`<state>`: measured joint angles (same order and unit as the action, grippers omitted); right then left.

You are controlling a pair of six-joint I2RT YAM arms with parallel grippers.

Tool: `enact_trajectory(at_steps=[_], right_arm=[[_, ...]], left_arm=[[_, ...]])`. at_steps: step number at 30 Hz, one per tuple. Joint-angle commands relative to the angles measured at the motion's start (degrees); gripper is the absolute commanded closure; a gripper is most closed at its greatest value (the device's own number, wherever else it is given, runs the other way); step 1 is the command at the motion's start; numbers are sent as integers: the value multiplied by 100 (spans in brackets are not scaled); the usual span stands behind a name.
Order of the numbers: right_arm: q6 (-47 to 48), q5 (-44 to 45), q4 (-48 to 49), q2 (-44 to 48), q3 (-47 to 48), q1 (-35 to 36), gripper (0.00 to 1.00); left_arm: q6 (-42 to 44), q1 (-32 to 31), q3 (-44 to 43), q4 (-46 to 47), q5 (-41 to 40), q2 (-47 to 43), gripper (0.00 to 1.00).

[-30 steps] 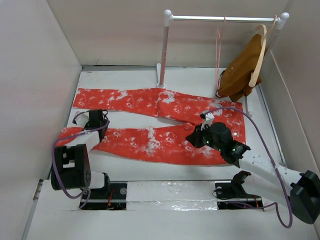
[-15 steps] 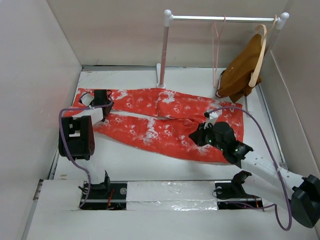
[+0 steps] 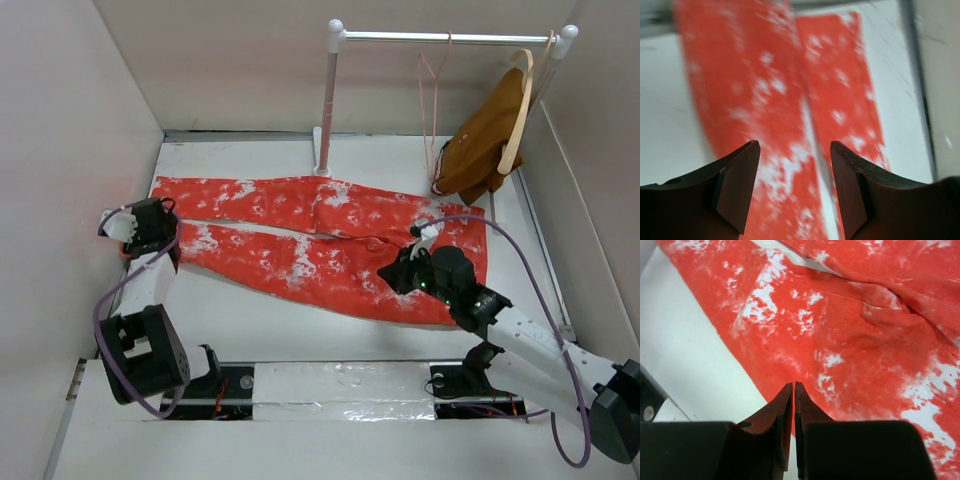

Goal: Place the trousers on the hanger
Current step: Fold the trousers at the center of the board.

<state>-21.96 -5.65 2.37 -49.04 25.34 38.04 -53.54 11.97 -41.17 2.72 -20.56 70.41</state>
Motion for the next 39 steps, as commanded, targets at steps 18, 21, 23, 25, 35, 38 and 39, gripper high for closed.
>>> enact_trajectory(at_steps=[18,21,23,25,35,38,39], right_arm=[[51,-314,-79,431,-161,204,84],[60,-305,-79,325,-126,204,84],[69,-288,-79,246,-100,204,83],[69,-244,-96,210,-82,204,83],[-316,538,-448,351,-205,142,83],[-563,872,-466,500,-468,-86,72],[-703,881,-500,570,-512,-165,68]], left_arm=[[520,1527,-1253,-1055,-89,2406,39],[520,1528,-1315,-1037,-132,2556,40],[555,1528,-1350,-984,-107,2635,44],[555,1528,-1368,-914,-19,2714,53],[643,1221,-1087,-272,869,2066,100],[617,782,-876,96,1141,1416,100],[608,650,-797,175,1229,1083,100]])
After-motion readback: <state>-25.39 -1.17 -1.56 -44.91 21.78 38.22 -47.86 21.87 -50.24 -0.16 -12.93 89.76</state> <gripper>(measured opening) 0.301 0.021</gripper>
